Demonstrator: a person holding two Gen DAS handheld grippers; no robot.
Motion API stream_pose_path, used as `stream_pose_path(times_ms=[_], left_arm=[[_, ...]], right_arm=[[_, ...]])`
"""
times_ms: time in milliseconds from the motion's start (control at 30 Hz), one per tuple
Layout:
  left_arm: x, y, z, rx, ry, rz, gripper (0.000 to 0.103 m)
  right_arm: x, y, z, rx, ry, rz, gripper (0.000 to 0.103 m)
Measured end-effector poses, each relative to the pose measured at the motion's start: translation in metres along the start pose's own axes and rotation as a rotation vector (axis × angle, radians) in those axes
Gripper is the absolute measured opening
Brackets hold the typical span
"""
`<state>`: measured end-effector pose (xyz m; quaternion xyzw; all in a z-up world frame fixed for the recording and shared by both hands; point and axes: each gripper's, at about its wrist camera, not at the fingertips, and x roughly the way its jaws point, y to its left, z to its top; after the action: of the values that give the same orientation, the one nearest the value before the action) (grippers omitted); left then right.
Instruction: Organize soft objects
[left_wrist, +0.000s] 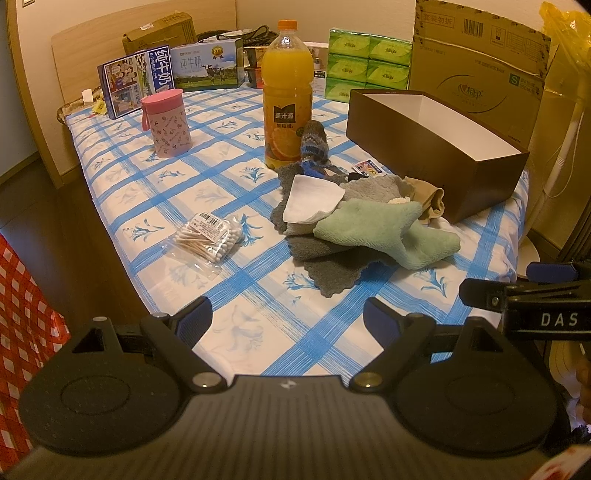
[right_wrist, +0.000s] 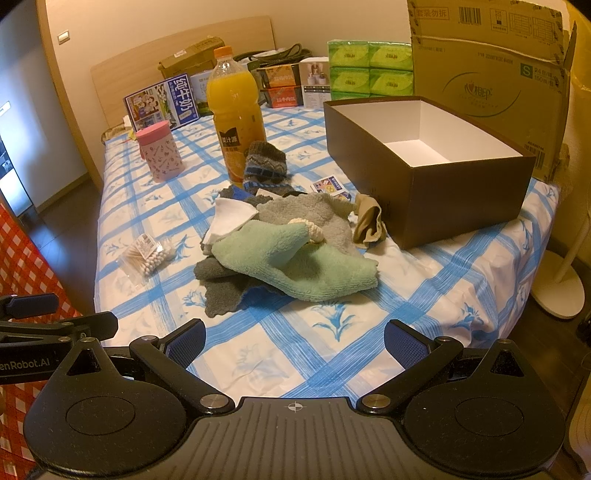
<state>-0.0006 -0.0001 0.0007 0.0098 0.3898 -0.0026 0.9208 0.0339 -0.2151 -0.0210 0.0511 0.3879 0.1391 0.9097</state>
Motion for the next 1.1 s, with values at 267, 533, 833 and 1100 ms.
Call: stream_pose_path(times_ms=[267, 533, 833, 1100], left_arm=[[0.0001, 0.0, 0.0, -0.001, 0.001, 0.0, 0.088], [0.0001, 0.0001, -0.0001, 0.0, 0.001, 0.0, 0.088], [0.0002, 0.0002, -0.0001, 0.0, 0.001, -0.001, 0.088], [0.0025, -0.0041, -0.0002, 0.0, 0.002, -0.002, 0.088]], right_arm=[[-0.0001, -0.0002, 0.0009, 0.0, -0.001, 0.0, 0.102], [0.0005, -0.0003, 0.001, 0.0, -0.002, 0.0, 0.102], [0.001, -0.0004, 0.0011, 0.0, -0.001, -0.001, 0.102], [0.0022, 0.0006, 0.0009, -0.001, 0.001, 0.0, 0.102]])
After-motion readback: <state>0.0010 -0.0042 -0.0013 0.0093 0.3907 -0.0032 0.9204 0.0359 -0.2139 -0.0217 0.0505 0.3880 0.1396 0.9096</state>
